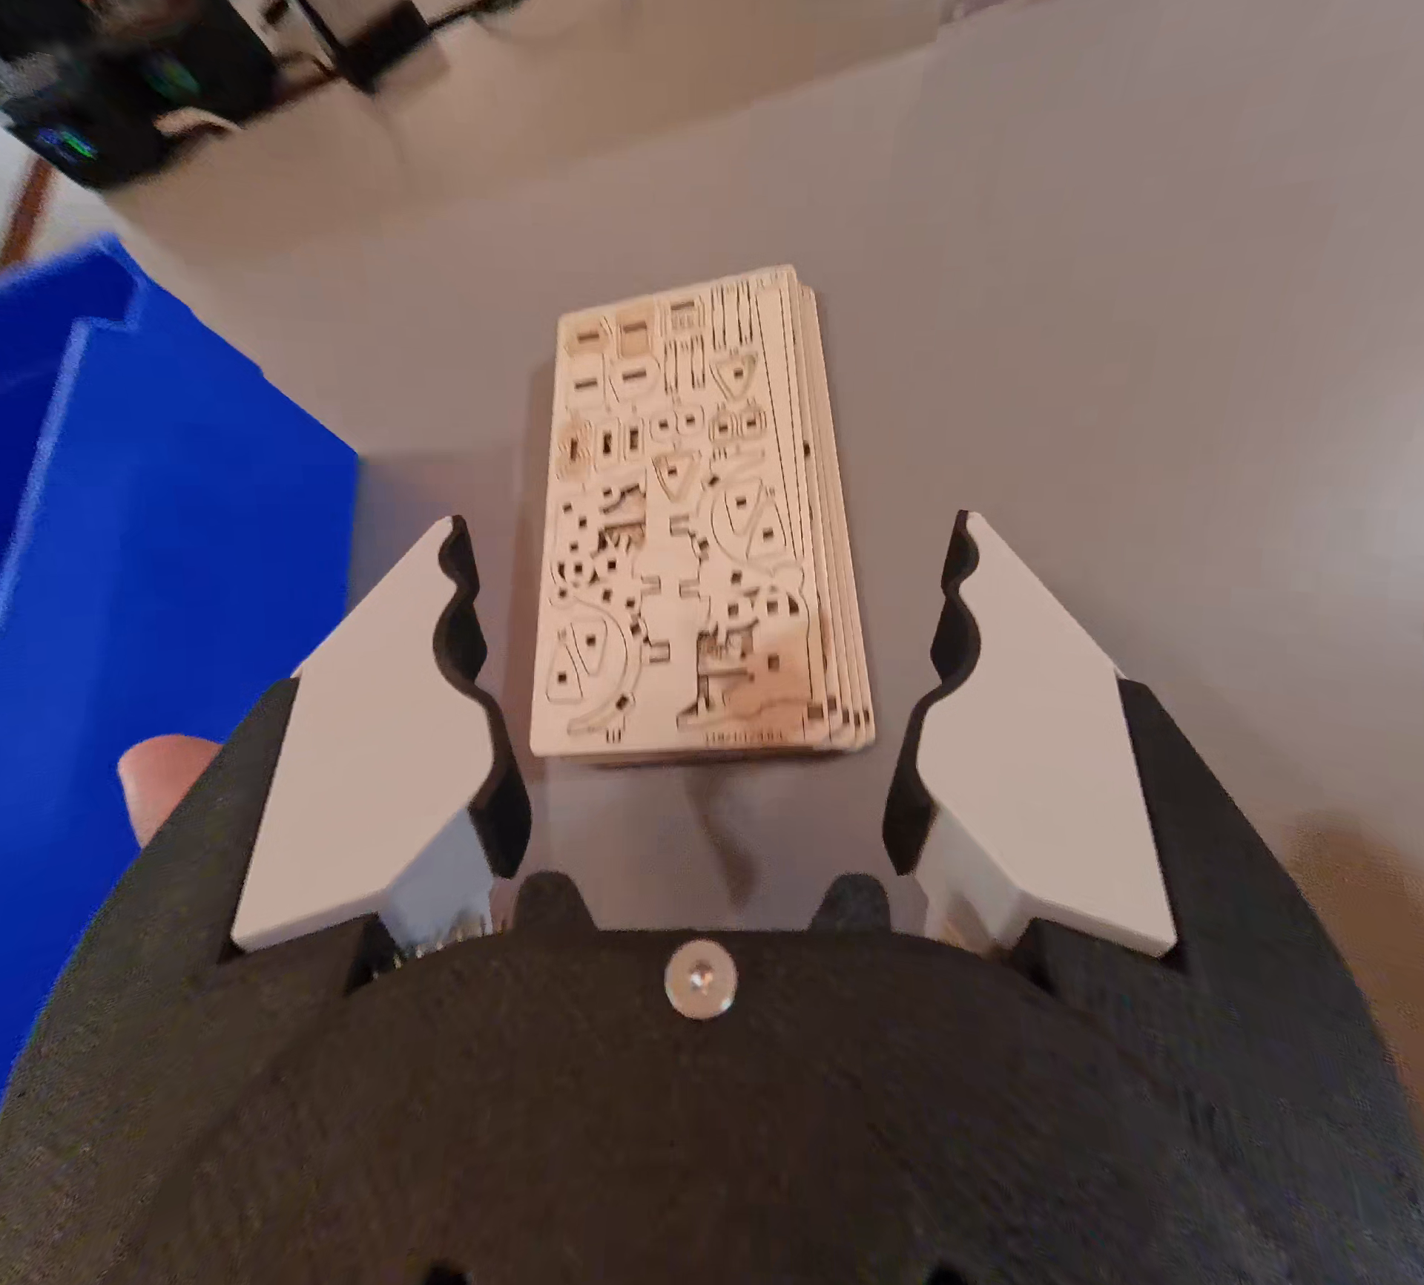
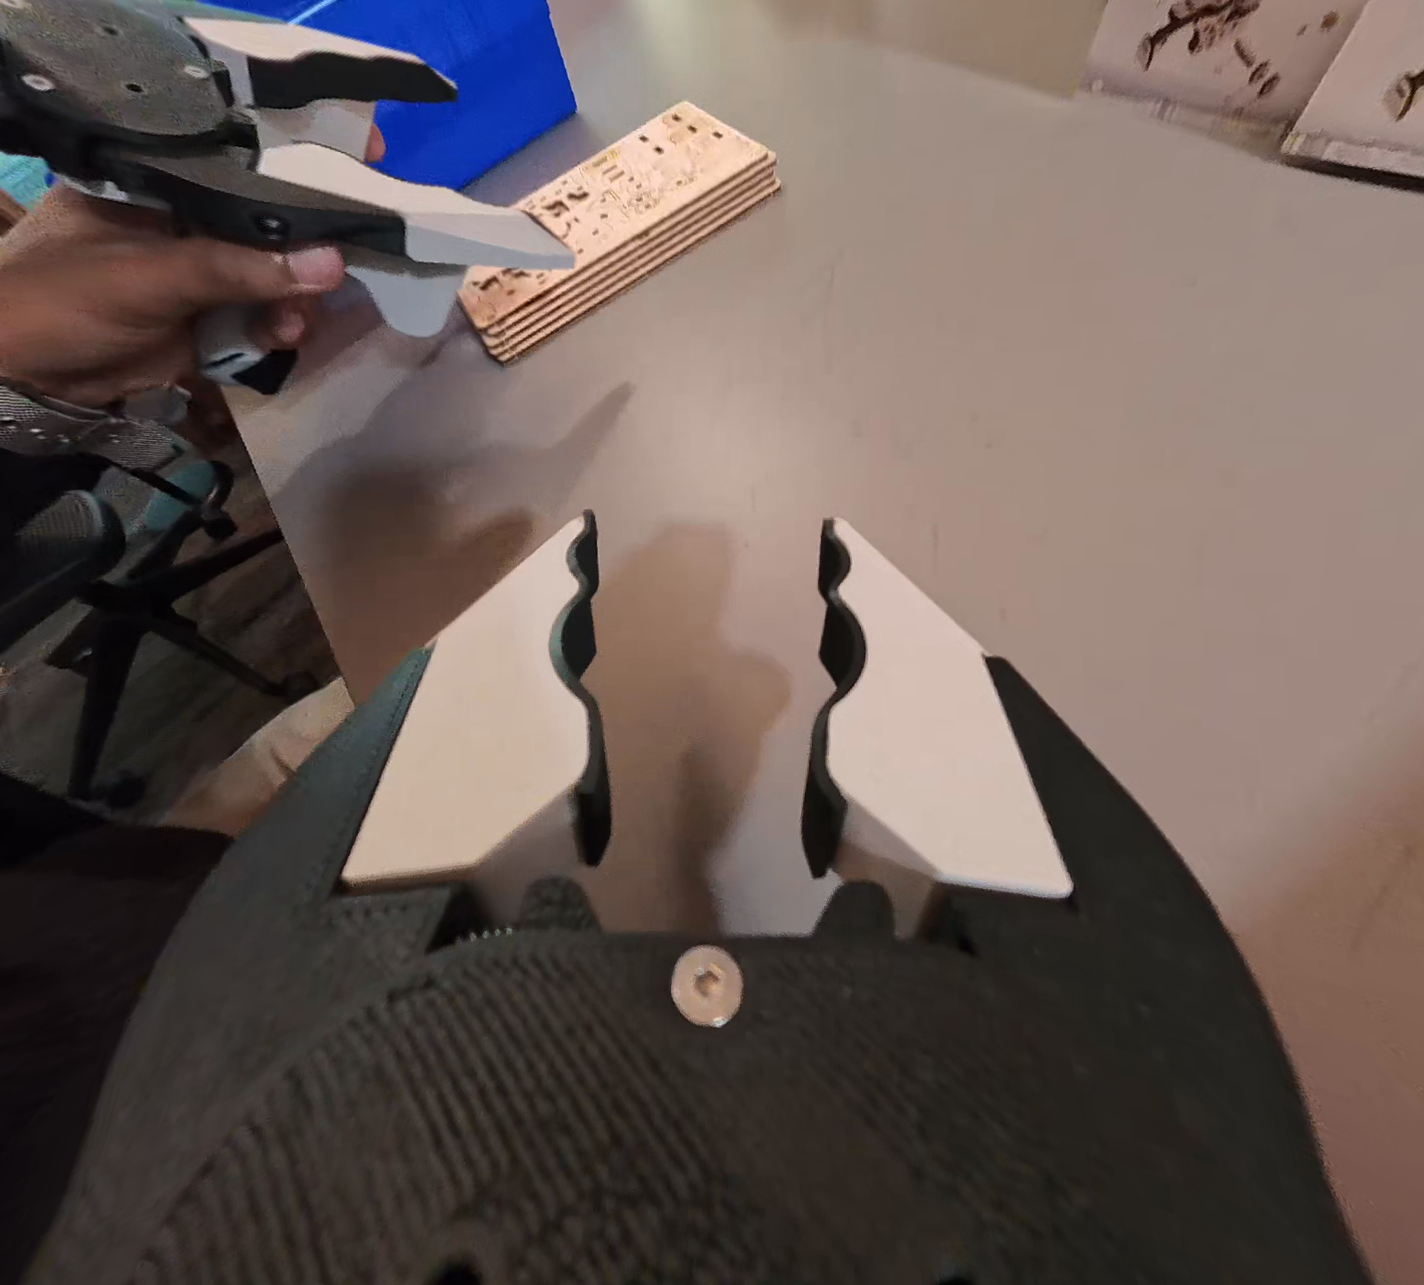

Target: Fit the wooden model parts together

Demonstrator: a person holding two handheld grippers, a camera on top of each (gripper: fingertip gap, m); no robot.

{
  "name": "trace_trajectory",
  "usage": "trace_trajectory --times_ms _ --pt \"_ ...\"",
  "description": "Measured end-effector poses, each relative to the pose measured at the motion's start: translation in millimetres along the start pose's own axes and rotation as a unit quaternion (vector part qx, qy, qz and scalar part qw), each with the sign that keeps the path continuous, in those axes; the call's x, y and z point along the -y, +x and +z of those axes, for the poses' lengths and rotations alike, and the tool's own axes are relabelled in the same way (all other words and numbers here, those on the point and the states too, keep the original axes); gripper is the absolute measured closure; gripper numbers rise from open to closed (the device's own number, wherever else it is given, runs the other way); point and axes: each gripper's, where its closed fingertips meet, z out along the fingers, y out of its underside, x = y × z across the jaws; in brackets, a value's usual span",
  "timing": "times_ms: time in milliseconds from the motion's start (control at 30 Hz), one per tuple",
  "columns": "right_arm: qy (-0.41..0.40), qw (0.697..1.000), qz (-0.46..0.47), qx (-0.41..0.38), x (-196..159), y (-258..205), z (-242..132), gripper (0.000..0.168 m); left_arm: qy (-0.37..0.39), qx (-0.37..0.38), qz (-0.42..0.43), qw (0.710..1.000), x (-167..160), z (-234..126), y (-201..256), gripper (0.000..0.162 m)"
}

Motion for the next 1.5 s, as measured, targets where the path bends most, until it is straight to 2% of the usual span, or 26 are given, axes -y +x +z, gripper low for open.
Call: trace_trajectory --times_ms 67,233,333,467,600,633,767,833,967,1500 --pt "0.001 1.0 -0.005 0.007 1.1 -3.1 2.9 0.111 0.012 0.014 -0.002 1.0 5.8 1.2 1.3 0.041" --pt "-0.01 1.0 0.003 0.02 -4.1 -12.1 6.0 0.106 -0.011 0.012 0.017 1.0 -27.2 0.5 3.2 0.046" --pt "-0.005 1.0 -0.012 0.009 -3.3 -11.8 4.7 0.106 -0.016 -0.007 -0.009 1.0 -28.7 -2.2 0.8 0.047" --pt "-0.008 0.998 -0.054 -0.019 -4.4 -6.2 3.1 0.106 0.004 -0.034 -0.046 0.998 -25.8 -4.0 -8.1 0.056" --pt "0.002 0.996 -0.076 -0.039 -3.8 -4.4 -2.4 0.11 -0.025 -0.047 -0.064 0.997 -41.2 8.8 -18.8 0.056" --pt "0.002 0.997 -0.073 -0.038 -5.0 -5.0 -3.0 0.11 -0.03 -0.054 -0.071 0.996 -41.5 12.1 -17.7 0.054" --pt "-0.004 0.998 -0.054 -0.025 -9.5 -6.0 -3.4 0.111 -0.032 -0.068 -0.066 0.995 -37.4 18.4 -7.7 0.064" --pt "0.001 0.999 -0.047 -0.022 -8.6 -6.0 -5.2 0.112 -0.04 -0.066 -0.054 0.996 -39.6 20.7 -5.8 0.062" --pt "-0.005 0.999 -0.035 -0.008 -11.2 -8.4 -5.4 0.113 -0.023 -0.074 -0.058 0.995 -34.1 18.2 -4.4 0.071" --pt "-0.018 1.0 -0.021 0.006 -15.3 -12.2 -3.1 0.117 -0.021 -0.088 -0.09 0.992 -34.2 19.8 -11.7 0.069"
